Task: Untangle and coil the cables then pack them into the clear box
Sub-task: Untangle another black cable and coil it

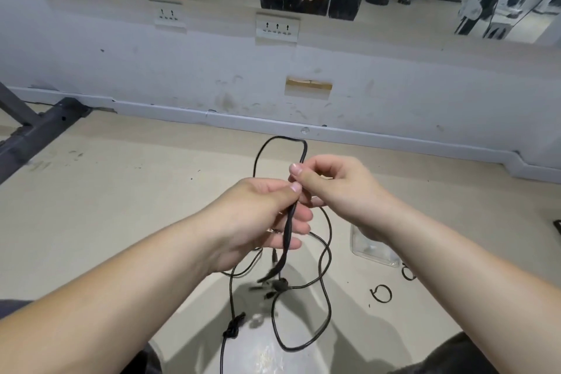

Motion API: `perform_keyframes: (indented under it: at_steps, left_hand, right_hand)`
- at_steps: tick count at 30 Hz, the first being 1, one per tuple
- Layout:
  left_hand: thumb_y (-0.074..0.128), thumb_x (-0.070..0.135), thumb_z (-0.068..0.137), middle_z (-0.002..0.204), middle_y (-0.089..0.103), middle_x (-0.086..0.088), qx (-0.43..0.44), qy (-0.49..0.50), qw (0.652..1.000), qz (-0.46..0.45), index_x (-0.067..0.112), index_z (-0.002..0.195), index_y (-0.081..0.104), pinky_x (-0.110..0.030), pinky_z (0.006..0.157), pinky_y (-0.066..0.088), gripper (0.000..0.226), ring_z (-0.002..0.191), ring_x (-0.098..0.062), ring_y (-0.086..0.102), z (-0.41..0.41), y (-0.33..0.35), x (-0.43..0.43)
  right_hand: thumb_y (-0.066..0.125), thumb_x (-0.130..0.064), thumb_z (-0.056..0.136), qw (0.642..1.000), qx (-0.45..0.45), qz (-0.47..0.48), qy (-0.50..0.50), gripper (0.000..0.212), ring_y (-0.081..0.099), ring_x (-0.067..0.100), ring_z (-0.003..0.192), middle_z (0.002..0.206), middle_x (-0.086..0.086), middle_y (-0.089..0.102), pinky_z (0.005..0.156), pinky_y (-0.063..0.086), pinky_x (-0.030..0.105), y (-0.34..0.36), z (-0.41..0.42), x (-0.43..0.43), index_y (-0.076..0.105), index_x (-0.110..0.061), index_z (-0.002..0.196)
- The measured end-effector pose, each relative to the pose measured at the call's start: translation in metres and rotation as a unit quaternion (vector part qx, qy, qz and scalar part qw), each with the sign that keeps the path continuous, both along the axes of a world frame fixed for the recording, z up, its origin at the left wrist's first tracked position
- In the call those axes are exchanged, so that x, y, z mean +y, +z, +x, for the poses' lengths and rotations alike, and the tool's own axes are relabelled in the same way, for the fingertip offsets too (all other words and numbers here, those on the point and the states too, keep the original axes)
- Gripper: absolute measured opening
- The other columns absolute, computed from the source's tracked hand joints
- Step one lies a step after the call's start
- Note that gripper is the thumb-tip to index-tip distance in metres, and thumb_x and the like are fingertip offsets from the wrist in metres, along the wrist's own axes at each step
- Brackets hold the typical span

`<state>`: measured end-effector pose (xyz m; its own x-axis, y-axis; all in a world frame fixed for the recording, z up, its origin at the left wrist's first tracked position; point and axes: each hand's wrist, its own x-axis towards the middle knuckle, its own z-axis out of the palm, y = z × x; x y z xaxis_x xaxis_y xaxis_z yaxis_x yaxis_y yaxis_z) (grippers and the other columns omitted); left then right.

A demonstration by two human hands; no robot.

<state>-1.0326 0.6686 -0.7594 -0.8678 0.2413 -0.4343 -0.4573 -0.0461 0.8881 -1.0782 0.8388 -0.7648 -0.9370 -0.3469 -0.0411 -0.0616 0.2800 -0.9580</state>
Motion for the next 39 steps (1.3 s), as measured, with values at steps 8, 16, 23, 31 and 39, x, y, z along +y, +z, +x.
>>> perform_keyframes:
  at_steps: [8,16,23,31,39]
  left_hand:
    - [0.076,0.009,0.088,0.086,0.077,-0.012,-0.037,0.129,0.986,0.103,0.006,0.099,0.075,-0.040,0.071,0.066,0.011,0.078,-0.026,0.078,-0.021,0.011,-0.016]
    - [0.066,0.020,0.102,0.076,0.071,-0.006,0.062,0.234,0.970,0.014,0.010,0.103,0.061,-0.035,0.068,0.066,0.011,0.064,-0.014,0.074,-0.038,0.007,-0.026]
    - [0.068,0.023,0.101,0.078,0.067,-0.009,0.068,0.219,0.973,0.012,0.006,0.098,0.061,-0.034,0.064,0.066,0.019,0.063,-0.015,0.074,-0.027,0.000,-0.010]
    - [0.074,0.025,0.096,0.063,0.071,-0.003,0.042,0.207,0.974,0.081,0.006,0.101,0.057,-0.038,0.068,0.067,0.026,0.067,-0.019,0.076,-0.023,0.004,-0.008]
    - [0.065,0.037,0.101,0.085,0.075,-0.008,0.038,0.178,0.982,0.055,0.007,0.100,0.064,-0.035,0.077,0.066,0.029,0.080,-0.019,0.077,-0.024,0.003,-0.007]
  right_hand:
    - [0.062,-0.062,0.087,0.990,0.075,0.119,-0.024,0.043,0.072,0.026,0.086,0.085,-0.001,0.075,0.081,0.061,0.051,0.002,-0.006,0.012,0.066,-0.020,0.082]
    - [0.057,-0.054,0.098,0.876,-0.075,0.473,0.062,0.040,0.055,0.016,0.068,0.069,-0.003,0.056,0.067,0.046,0.027,-0.022,-0.002,0.048,0.069,-0.017,0.089]
    - [0.075,-0.040,0.090,0.944,-0.108,0.293,0.106,0.042,0.062,0.006,0.121,0.125,-0.010,0.068,0.105,0.045,0.024,-0.022,0.018,0.025,0.065,-0.030,0.129]
    - [0.064,-0.033,0.101,0.983,-0.124,0.107,0.079,0.033,0.067,0.015,0.073,0.090,0.018,0.076,0.074,0.051,0.032,-0.016,0.036,-0.012,0.069,0.000,0.096]
    - [0.047,-0.024,0.106,0.983,-0.181,0.040,-0.002,0.023,0.070,0.028,0.068,0.078,0.022,0.074,0.071,0.058,0.039,-0.014,0.033,-0.016,0.055,-0.010,0.089]
